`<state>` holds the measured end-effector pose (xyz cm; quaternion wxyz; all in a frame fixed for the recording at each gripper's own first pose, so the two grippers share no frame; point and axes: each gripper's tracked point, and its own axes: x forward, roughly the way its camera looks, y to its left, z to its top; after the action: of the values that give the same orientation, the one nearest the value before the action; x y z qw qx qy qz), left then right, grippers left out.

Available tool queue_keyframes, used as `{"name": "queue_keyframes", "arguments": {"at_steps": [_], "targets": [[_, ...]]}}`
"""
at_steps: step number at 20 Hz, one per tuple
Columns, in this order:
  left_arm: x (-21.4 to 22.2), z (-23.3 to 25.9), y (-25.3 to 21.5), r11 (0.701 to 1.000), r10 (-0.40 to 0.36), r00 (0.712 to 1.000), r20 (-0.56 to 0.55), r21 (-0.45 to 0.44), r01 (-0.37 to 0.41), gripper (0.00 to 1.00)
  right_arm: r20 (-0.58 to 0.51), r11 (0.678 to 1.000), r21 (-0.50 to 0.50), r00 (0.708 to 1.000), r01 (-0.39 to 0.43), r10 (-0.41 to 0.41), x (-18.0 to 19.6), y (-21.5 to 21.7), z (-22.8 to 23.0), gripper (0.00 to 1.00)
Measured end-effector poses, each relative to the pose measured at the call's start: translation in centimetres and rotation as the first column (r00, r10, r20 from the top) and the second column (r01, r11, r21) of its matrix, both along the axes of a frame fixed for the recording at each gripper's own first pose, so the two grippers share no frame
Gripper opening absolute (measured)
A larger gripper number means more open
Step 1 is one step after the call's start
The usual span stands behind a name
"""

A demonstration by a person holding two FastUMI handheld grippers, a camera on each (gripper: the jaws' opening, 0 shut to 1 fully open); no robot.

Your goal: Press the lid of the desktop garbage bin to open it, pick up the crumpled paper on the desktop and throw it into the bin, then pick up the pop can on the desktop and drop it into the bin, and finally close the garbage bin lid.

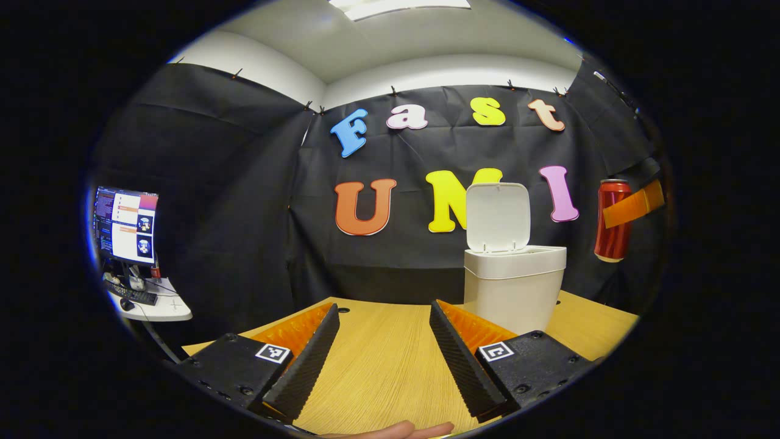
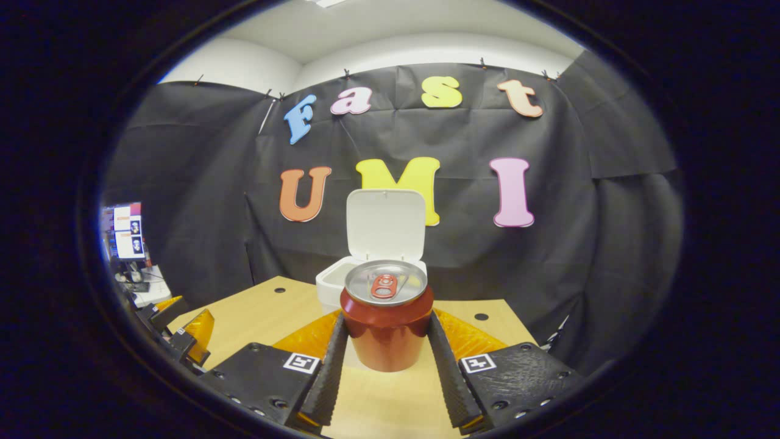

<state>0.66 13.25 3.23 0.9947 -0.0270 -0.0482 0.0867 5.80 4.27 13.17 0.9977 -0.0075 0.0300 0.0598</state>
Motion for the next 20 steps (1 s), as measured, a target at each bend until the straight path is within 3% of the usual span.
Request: {"name": "queue_keyframes", "arguments": {"at_steps": [8, 16, 20], "targets": [[0.3, -0.8, 1.2, 1.0, 0.02, 0.999, -0.03, -0.016, -0.021, 0.96, -0.065, 1.0, 0.019, 0.998, -0.007, 0.008, 7.7, 3.0, 5.1, 0.7], [0.1, -0.2, 2.1, 0.999, 0.031, 0.999, -0.01, -0.015, -0.031, 0.96, -0.178, 0.998, 0.024, 0.983, 0.055, -0.05, 14.8, 4.5, 3.4, 0.7], [0.5, -0.8, 1.8, 0.999, 0.014, 0.999, -0.034, -0.037, -0.015, 0.96, -0.209, 0.994, 0.079, 0.976, 0.08, -0.062, 16.7, 5.9, 3.1, 0.7]]}}
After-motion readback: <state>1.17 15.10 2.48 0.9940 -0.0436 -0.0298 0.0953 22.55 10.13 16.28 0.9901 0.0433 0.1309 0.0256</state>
